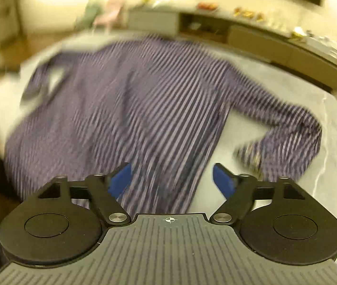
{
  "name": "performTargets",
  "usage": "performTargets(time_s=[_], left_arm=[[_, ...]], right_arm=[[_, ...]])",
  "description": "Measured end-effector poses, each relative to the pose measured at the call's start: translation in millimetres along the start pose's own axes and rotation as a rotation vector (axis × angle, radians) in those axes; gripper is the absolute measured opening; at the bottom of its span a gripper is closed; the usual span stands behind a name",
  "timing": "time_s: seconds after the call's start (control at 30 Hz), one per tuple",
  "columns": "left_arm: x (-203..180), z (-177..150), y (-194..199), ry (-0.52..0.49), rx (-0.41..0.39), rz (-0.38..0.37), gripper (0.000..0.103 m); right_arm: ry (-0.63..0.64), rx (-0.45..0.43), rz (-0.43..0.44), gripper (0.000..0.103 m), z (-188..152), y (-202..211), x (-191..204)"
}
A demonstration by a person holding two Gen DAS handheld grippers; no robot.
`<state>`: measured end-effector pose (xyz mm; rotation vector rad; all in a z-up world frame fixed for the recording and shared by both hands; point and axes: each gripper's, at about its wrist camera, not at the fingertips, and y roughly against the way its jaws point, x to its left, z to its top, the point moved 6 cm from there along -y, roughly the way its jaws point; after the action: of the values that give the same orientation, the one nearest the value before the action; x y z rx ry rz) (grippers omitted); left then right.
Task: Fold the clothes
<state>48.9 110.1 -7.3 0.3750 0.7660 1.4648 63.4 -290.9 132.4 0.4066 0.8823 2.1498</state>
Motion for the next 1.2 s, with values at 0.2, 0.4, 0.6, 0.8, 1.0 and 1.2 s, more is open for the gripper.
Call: performTargets(time_s=[0.2,0.4,0.6,0.8,1.0,1.2], left_arm=[[34.0,48.1,-109.6,0.241,0.091,0.031,0.068],[64.9,72.3,-161.6,0.345,0.043,0.064,0.068],[81.1,109.0,-212.7,0.302,0.064,0.066,0.006],[77.4,130.5,-246.1,0.285,0.044,-0.029,0.008],[74.0,118.5,-226.0,0.270,0.052,0.038,0.030],[26.0,68.0,-157.2,0.275,0.112,-0.072,0.043]], right_arm=[[-0.422,-0.072,0.035,0.077,52.8,-76.2,-87.8],[-0.676,-0.025,-0.052,0.079,64.4,-166.4,-157.9],[-0.764,-0.053,-0.125,0.000,80.9,-224.0,-219.2],[-0.652,-0.103,-0.254,0.000,98.6,-239.3,-252.6],[-0.669,-0.129,-0.226,0.041,100.9,-232.2,-259.3],[-0.806,-0.062,-0.109,0.057,78.0,-177.6,-214.6]])
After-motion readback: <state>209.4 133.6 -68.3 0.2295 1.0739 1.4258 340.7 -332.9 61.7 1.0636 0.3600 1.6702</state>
